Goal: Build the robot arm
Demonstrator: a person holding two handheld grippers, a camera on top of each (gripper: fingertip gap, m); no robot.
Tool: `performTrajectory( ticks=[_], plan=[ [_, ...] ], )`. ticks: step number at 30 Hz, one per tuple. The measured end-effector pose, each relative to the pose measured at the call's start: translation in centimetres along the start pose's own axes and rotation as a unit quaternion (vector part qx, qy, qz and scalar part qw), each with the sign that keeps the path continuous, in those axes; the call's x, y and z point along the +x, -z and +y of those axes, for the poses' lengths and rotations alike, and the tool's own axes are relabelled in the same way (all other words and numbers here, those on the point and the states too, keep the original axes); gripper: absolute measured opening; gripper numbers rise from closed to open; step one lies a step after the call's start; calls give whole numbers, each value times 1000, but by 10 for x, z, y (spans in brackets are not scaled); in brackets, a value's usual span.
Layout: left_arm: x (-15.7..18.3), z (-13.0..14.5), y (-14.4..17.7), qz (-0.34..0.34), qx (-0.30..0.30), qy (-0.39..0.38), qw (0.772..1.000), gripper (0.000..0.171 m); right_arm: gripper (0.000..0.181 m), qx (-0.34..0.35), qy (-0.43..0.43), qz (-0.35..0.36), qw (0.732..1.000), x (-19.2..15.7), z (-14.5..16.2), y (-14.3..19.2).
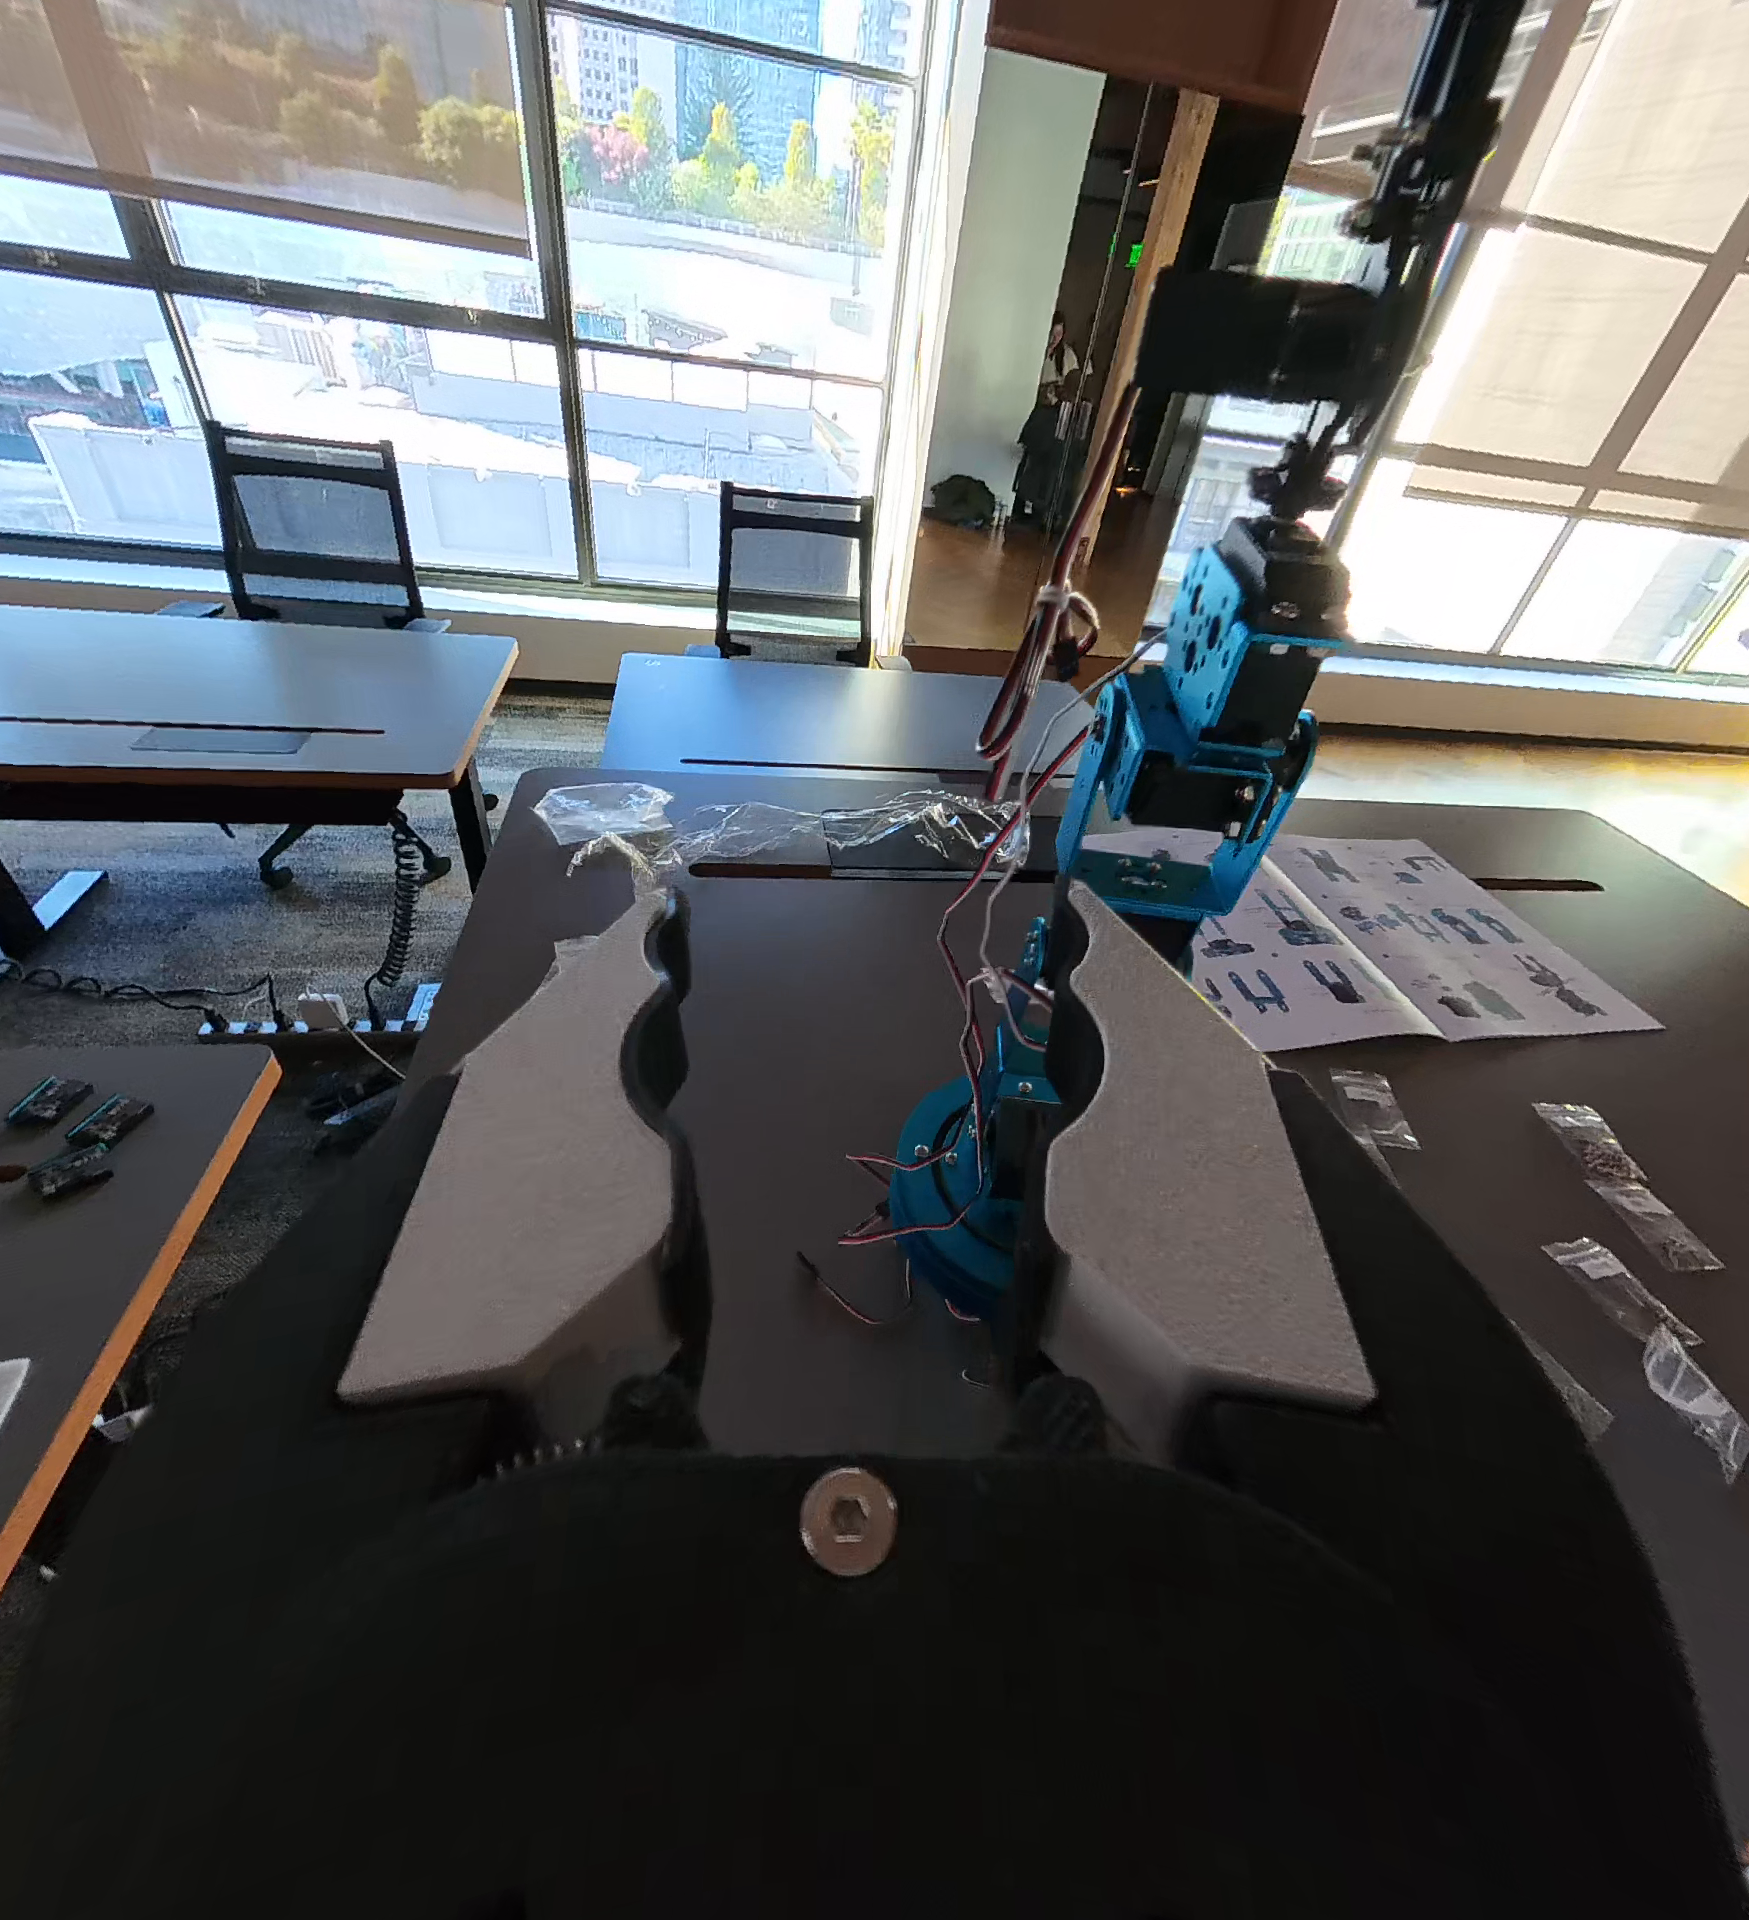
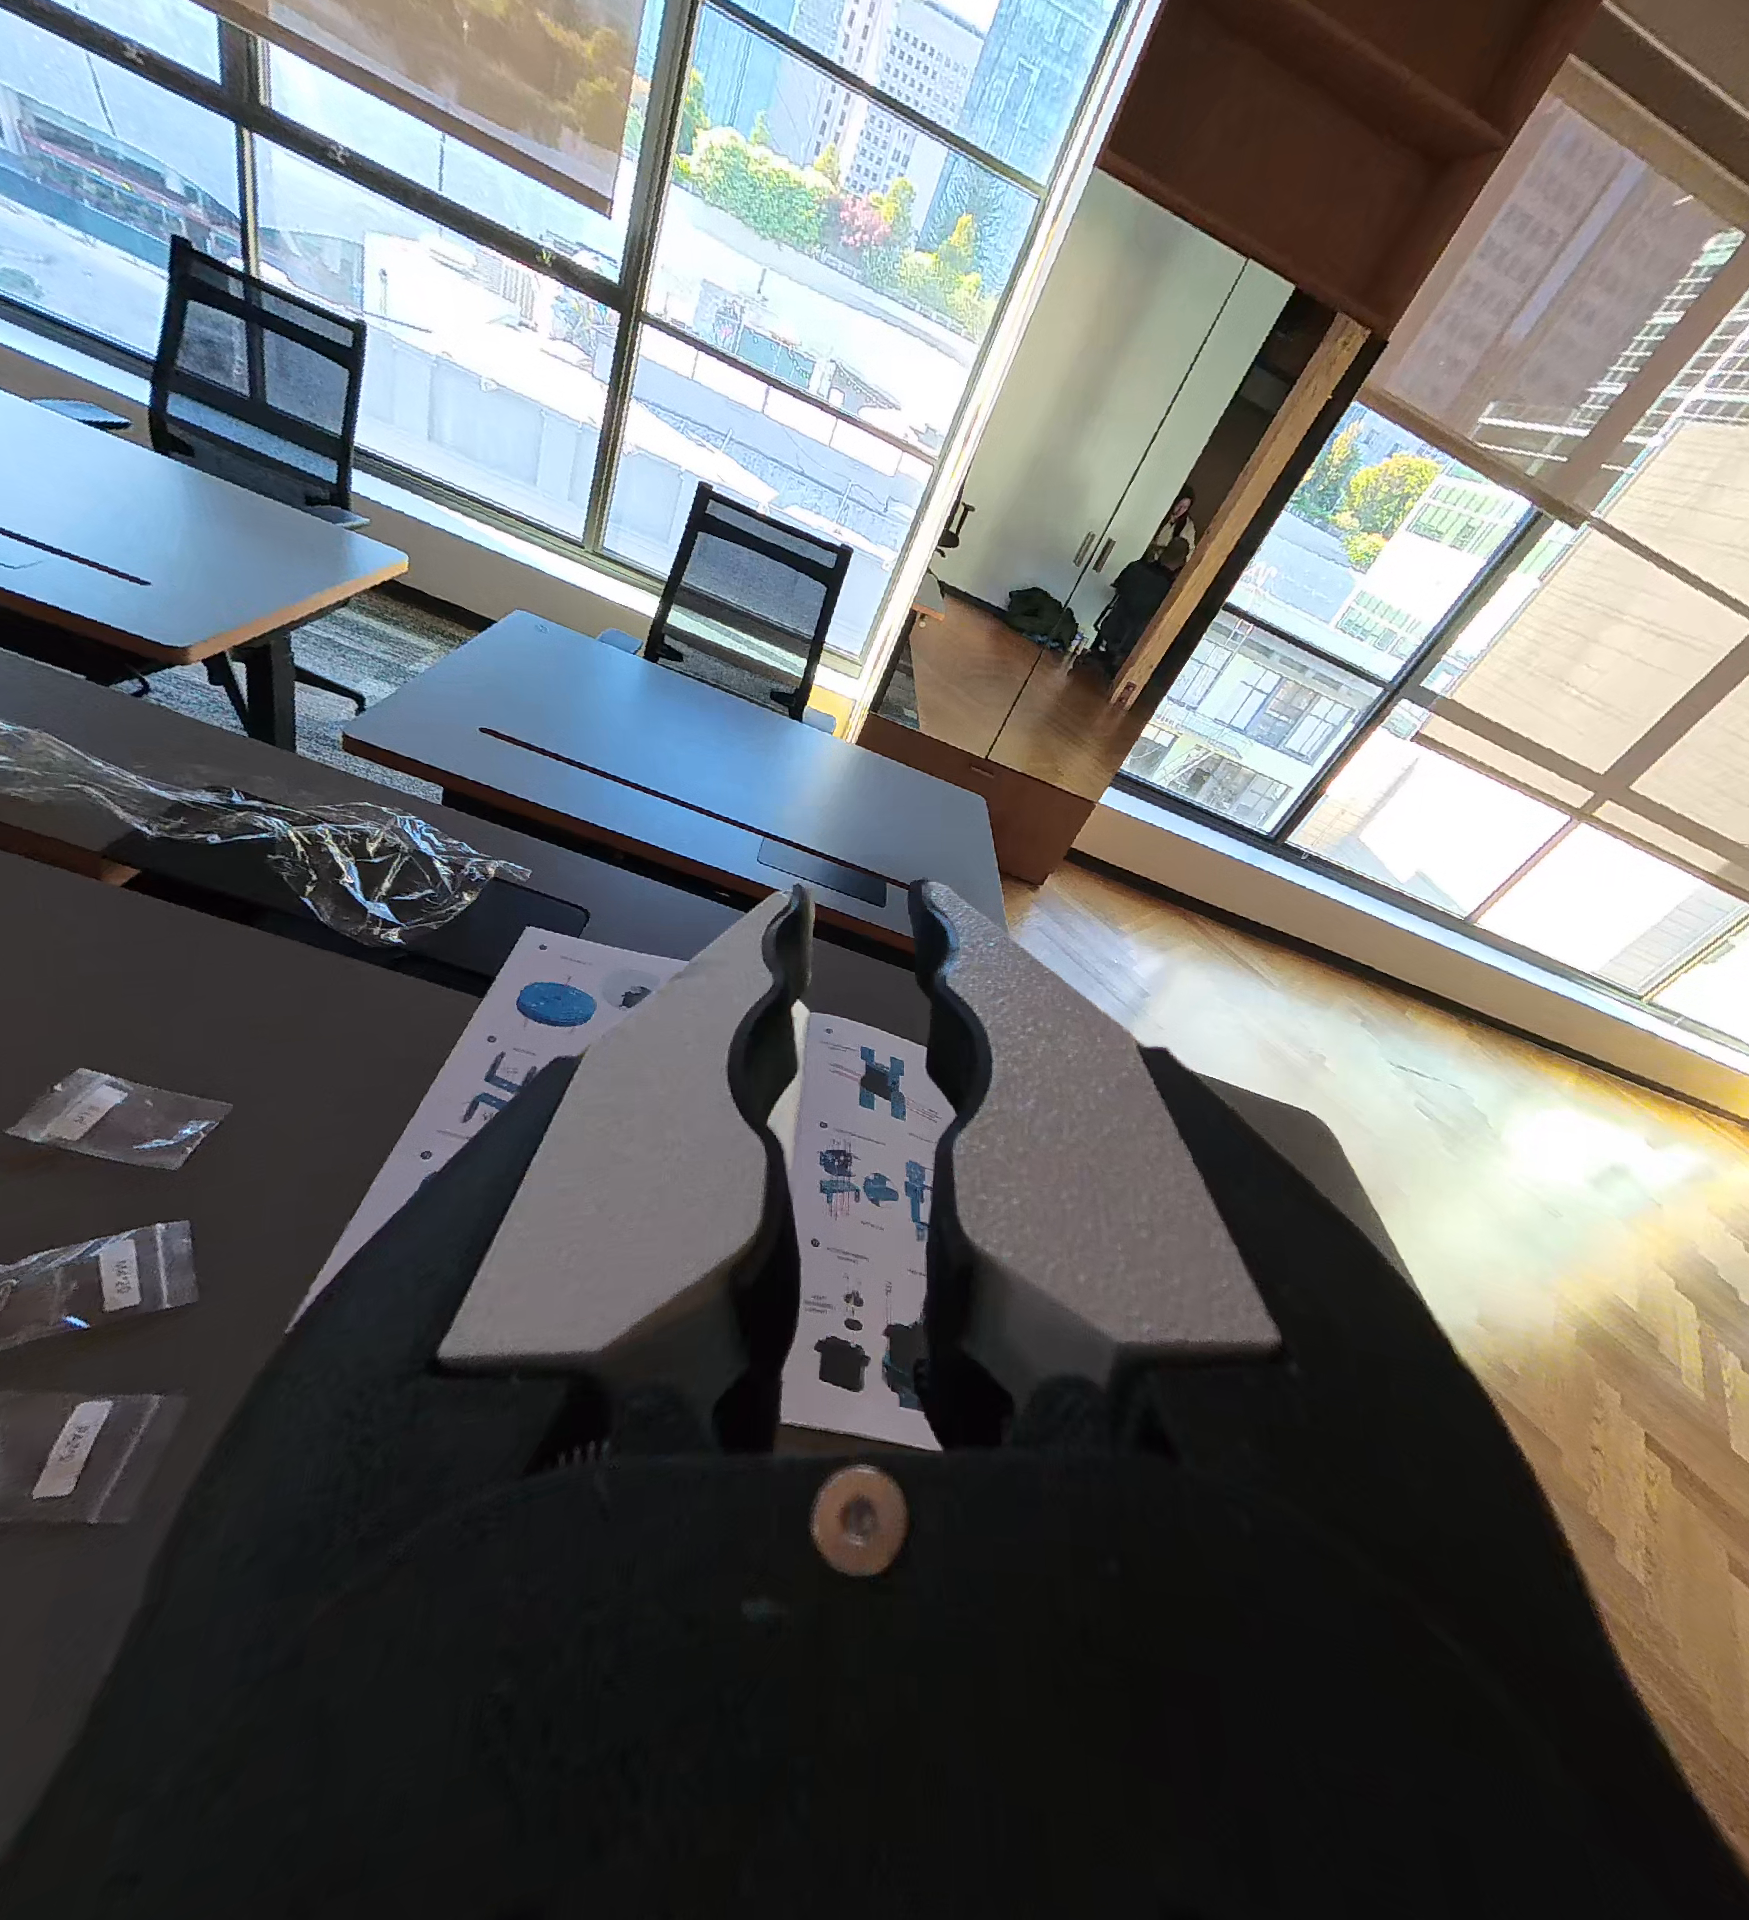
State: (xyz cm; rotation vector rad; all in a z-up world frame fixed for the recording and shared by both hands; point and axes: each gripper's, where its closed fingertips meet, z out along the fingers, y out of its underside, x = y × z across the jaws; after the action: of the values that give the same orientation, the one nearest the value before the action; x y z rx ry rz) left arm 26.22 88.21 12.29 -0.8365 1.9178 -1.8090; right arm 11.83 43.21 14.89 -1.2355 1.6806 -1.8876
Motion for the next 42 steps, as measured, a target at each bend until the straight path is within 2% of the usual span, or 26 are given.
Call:
performTrajectory(
  ticks=[10,14,16,17,21,25,26,27,31,35,42],
  plan=[
    [-42,5,-1,3,-40,27,999,73,14,-16,-14,-4,1000,-29,-1,-3],
    [-84,-8,-19,-41,-75,-36,996,75,14,-27,-13,-1,1000,-49,-2,1],
    [-115,-24,-35,-87,-95,-88,988,84,14,-36,-11,4,999,-58,-1,5],
    [-130,-36,-43,-109,-97,-116,982,91,14,-40,-12,9,999,-61,0,8],
    [-185,-91,-74,-180,-92,-237,950,94,17,-75,-17,44,996,-70,19,25],
    [-234,-140,-77,-294,-97,-377,873,102,23,-124,-21,74,989,-88,54,57],
    [-240,-148,-76,-309,-88,-400,859,102,25,-128,-24,75,989,-95,60,65],
    [-242,-152,-77,-307,-77,-411,855,102,25,-133,-32,80,987,-100,64,73],
    [-236,-151,-82,-250,-33,-407,878,97,26,-139,-69,89,984,-116,61,103],
    [-229,-149,-81,-205,-7,-376,904,96,28,-143,-27,133,980,-107,42,128],
    [-208,-146,-83,-176,5,-379,909,95,29,-142,-15,133,981,-105,30,133]
  ],
)
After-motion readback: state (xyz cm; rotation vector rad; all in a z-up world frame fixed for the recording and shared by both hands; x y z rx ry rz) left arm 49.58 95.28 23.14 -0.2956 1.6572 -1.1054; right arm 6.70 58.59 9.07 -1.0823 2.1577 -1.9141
